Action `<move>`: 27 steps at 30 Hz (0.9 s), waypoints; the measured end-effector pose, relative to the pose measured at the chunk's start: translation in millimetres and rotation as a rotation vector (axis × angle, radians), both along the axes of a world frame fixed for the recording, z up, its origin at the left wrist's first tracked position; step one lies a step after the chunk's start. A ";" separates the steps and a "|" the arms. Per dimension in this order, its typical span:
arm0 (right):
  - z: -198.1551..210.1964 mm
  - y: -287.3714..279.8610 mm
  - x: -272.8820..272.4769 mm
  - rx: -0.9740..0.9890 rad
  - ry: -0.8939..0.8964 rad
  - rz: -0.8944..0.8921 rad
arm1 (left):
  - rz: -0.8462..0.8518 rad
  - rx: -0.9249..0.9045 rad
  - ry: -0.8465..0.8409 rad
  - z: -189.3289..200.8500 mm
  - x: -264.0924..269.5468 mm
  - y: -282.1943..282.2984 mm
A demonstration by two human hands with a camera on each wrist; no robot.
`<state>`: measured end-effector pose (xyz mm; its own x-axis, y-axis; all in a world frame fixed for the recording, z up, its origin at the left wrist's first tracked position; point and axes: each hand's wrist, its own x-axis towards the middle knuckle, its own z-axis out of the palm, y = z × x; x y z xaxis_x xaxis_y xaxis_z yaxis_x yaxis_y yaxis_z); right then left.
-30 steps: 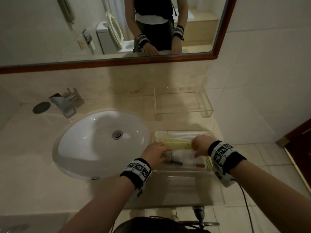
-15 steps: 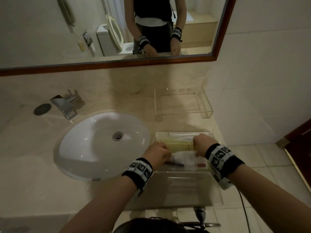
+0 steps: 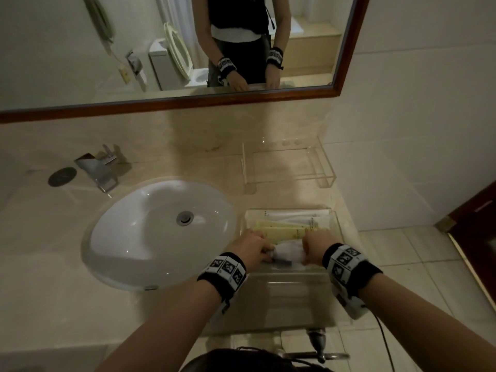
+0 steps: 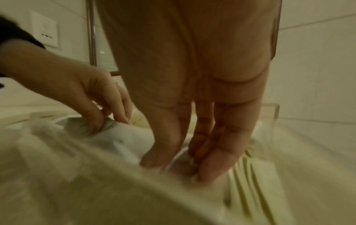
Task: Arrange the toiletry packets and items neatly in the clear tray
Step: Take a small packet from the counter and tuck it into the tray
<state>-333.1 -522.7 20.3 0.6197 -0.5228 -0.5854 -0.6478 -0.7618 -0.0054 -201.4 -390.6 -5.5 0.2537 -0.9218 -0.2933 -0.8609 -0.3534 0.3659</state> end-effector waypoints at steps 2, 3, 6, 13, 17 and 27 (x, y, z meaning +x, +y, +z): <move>2.1 -3.2 -0.2 0.040 0.013 -0.024 | 0.015 0.014 0.036 -0.8 2.0 -0.5; 3.6 -5.9 -0.1 0.052 0.004 -0.041 | 0.031 0.003 0.045 -0.5 3.8 -0.5; 10.7 -17.3 -1.0 0.056 -0.173 -0.152 | 0.125 -0.101 0.009 4.6 11.4 0.4; -0.7 -20.4 -6.4 -0.014 -0.278 -0.039 | -0.003 -0.023 -0.144 8.3 10.2 -7.8; -18.8 -18.7 -7.3 -0.020 -0.136 0.062 | -0.041 0.109 -0.130 4.5 13.7 -14.4; -29.3 -12.3 -19.2 0.017 -0.157 0.052 | -0.050 0.143 -0.100 0.1 14.9 -10.8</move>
